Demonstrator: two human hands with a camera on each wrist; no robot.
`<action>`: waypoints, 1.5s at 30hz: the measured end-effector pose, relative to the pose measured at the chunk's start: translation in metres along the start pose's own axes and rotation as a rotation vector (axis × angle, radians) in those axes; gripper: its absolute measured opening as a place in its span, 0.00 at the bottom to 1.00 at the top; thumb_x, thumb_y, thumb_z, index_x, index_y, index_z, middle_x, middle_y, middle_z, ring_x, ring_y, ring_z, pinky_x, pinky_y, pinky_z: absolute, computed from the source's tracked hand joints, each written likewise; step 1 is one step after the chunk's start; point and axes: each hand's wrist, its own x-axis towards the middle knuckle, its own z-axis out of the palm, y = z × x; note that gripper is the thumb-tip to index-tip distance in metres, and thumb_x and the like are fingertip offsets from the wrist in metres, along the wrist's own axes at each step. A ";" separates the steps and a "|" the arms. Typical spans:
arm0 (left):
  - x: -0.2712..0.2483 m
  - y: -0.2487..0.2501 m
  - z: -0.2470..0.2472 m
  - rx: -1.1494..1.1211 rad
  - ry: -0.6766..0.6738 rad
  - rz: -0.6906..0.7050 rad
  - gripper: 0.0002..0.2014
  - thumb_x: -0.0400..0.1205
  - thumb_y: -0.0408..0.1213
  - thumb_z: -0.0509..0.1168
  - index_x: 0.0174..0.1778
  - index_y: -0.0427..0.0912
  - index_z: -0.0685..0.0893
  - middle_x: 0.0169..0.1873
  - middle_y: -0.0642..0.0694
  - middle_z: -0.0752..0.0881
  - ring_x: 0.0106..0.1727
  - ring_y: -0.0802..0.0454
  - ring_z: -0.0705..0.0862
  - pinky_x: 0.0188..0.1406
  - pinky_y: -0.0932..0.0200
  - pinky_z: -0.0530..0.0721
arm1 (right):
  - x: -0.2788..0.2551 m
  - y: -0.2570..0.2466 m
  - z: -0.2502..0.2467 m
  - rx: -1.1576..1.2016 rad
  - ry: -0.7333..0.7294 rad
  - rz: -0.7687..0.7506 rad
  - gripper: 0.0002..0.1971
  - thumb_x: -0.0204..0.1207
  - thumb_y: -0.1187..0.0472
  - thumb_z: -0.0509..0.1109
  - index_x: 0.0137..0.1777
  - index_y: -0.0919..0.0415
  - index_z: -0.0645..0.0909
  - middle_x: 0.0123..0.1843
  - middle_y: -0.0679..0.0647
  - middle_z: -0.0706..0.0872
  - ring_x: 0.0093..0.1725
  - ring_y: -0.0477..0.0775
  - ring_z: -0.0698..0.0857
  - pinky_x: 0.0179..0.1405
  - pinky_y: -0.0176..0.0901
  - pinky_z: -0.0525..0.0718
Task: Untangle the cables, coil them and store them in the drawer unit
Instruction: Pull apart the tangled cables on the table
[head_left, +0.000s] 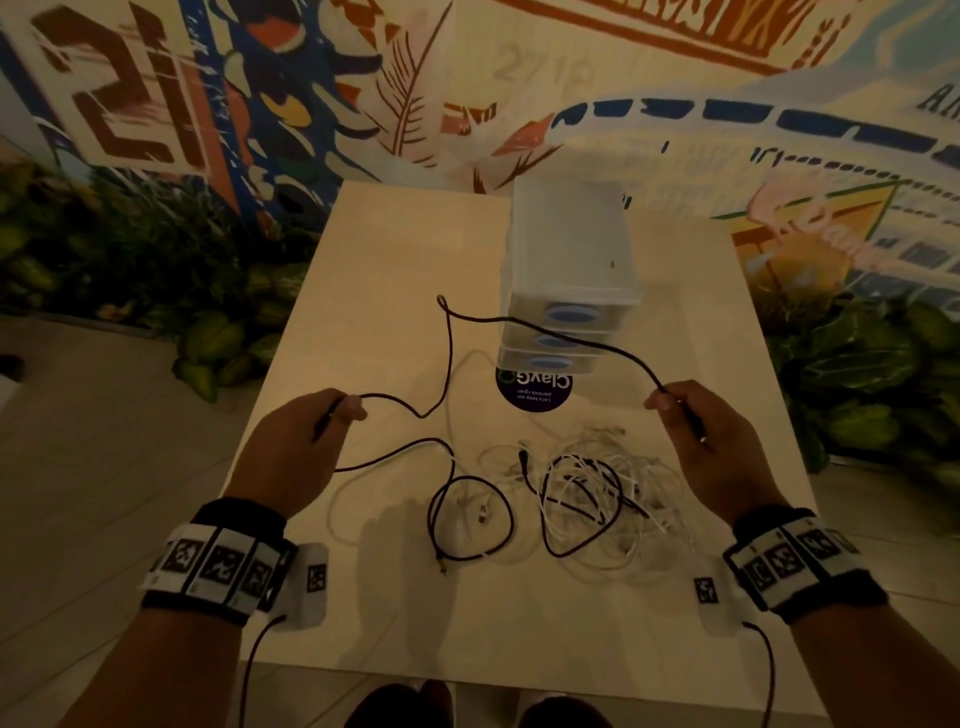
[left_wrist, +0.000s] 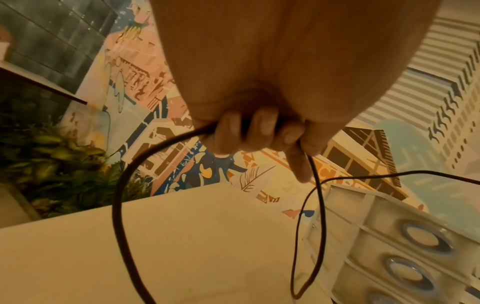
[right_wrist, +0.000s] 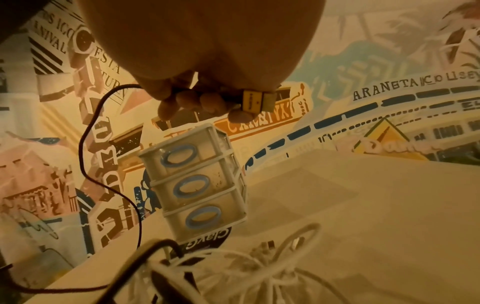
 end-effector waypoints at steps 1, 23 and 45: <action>0.001 -0.003 -0.001 -0.005 0.042 -0.018 0.13 0.90 0.45 0.58 0.51 0.47 0.88 0.24 0.54 0.76 0.28 0.56 0.76 0.27 0.57 0.67 | 0.000 -0.003 -0.003 0.009 0.000 -0.003 0.10 0.89 0.50 0.59 0.51 0.48 0.82 0.37 0.46 0.84 0.37 0.49 0.82 0.34 0.31 0.75; -0.026 -0.043 0.013 0.413 0.266 -0.031 0.16 0.73 0.32 0.75 0.44 0.62 0.92 0.71 0.46 0.78 0.70 0.33 0.74 0.61 0.34 0.73 | -0.039 -0.082 0.153 0.052 -0.553 0.236 0.06 0.86 0.49 0.65 0.58 0.49 0.78 0.35 0.56 0.88 0.34 0.56 0.86 0.37 0.57 0.87; -0.034 -0.023 0.098 0.253 -0.223 0.126 0.08 0.78 0.58 0.70 0.42 0.62 0.92 0.42 0.58 0.82 0.49 0.50 0.83 0.44 0.51 0.84 | -0.012 -0.079 0.144 0.023 -0.419 0.116 0.15 0.81 0.58 0.72 0.64 0.44 0.75 0.49 0.42 0.83 0.43 0.45 0.81 0.42 0.42 0.83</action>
